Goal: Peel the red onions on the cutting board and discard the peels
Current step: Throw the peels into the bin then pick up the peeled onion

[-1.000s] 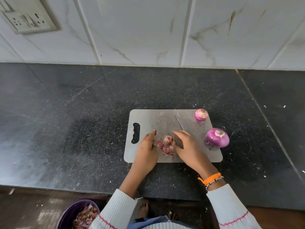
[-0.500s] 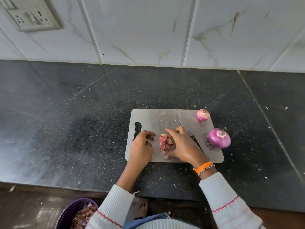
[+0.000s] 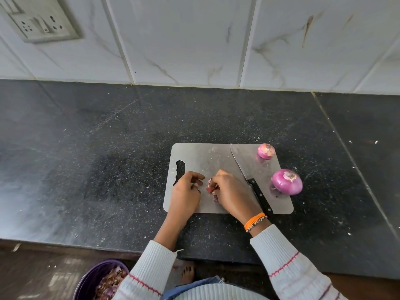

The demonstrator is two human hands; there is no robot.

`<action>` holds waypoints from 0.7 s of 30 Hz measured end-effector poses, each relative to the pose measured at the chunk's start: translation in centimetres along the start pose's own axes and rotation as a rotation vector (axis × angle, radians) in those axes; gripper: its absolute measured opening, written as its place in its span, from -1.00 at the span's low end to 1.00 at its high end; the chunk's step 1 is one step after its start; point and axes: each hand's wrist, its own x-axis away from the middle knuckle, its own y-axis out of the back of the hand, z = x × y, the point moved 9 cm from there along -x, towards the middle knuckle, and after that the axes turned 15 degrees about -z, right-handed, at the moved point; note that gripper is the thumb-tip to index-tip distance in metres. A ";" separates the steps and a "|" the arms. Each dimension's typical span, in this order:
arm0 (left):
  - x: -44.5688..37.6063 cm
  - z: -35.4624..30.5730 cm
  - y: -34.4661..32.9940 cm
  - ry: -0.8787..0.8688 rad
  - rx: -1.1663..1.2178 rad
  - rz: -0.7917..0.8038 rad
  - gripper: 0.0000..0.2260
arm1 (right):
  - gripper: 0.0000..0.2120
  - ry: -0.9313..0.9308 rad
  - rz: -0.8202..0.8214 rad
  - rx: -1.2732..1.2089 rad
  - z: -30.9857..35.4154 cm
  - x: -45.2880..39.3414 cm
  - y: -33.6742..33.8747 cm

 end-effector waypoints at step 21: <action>1.2 -3.4 -3.6 -0.325 -0.263 0.165 -0.55 | -0.86 -0.517 -0.008 -0.541 -7.8 -1.1 3.0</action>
